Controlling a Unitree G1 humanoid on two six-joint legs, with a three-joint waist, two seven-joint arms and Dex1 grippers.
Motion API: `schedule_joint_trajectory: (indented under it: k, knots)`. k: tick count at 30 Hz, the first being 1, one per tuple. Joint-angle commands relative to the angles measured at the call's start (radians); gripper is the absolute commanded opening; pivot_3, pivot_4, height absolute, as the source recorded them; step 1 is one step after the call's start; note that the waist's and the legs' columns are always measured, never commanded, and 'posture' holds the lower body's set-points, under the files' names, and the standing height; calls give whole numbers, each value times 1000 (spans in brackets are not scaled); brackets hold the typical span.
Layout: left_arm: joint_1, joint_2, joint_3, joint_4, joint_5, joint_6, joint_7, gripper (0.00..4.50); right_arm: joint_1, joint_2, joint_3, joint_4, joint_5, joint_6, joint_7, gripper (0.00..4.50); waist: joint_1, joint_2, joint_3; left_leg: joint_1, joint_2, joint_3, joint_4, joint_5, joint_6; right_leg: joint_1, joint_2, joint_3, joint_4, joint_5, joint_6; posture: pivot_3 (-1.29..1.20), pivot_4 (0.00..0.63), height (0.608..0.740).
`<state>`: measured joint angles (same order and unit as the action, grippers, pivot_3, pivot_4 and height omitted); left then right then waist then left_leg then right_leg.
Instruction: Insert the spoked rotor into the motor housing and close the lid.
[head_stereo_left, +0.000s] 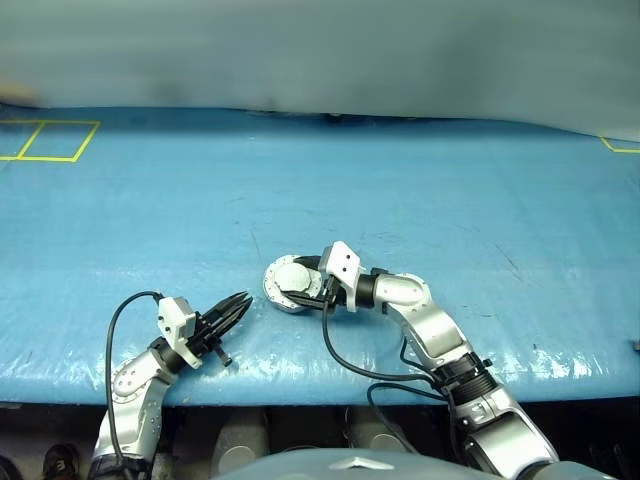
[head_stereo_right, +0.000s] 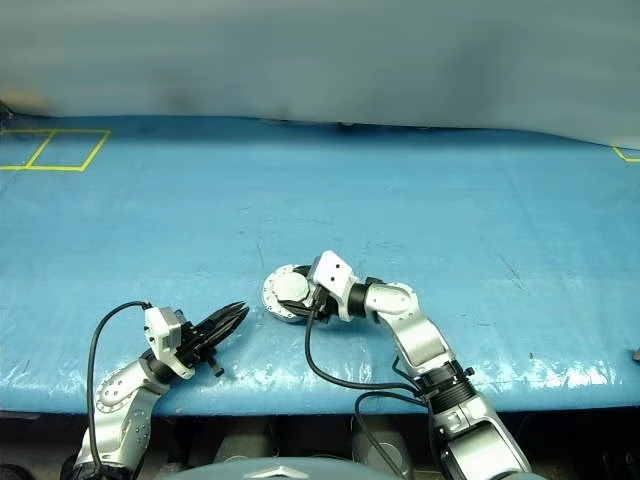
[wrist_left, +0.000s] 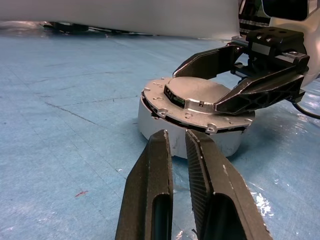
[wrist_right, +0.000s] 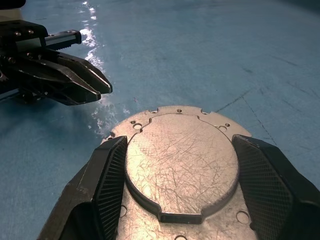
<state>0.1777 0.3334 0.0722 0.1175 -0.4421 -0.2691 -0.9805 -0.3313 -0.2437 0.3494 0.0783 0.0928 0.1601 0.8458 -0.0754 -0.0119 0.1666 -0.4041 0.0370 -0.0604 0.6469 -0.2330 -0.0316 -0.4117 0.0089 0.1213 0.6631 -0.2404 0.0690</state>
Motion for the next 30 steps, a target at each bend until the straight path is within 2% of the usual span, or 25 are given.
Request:
schedule_joint_trajectory:
  k: [1,18,27,30]
  knots:
    - [6,-7,9,-27,-5,-17,8,543,-18,5,5,-15,-8,-15,-7,2977,0,0,0,0,0,0,0,0,0,0,0,0,0,0,0,0,150,740]
    - [20,-5,8,-35,-1,-19,19,543,-26,-4,40,32,-68,3,-35,2977,-1,0,0,1,0,0,0,0,0,1,0,0,0,0,-1,0,150,740]
    - [-12,-15,16,-90,-54,82,59,543,-24,-14,46,39,-71,10,-35,2977,-1,0,0,3,0,0,0,0,0,3,0,0,0,0,-1,0,150,740]
    - [-33,-8,6,-101,-64,93,43,23,-25,-13,45,39,-70,10,-36,2977,-1,0,0,3,0,0,0,0,0,3,0,0,0,0,-1,0,150,740]
